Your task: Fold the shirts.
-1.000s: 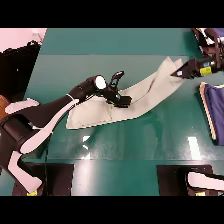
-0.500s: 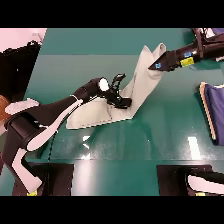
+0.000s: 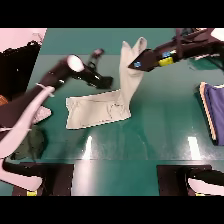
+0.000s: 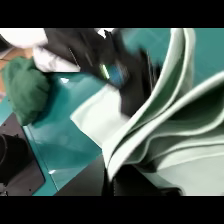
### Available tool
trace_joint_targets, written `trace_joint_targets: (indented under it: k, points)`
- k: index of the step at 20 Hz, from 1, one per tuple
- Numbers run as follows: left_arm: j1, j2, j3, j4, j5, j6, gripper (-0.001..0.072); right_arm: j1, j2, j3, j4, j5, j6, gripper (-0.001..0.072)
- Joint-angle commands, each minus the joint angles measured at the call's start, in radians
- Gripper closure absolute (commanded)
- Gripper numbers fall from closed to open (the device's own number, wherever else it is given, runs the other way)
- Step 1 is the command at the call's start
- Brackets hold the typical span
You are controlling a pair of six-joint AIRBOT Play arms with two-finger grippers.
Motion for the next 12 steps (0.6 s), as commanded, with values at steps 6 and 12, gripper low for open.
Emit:
trace_joint_targets:
  k: [6,12]
  points:
    - [0.384,0.334,0.002,0.162,-0.121,0.037,0.0677,0.442,-0.279,0.035,-0.002,-0.359,-0.162,0.0355]
    - [0.425,0.351,0.002,0.155,-0.187,0.063,0.0677,0.395,-0.338,0.185,-0.158,-0.124,-0.075,0.0273]
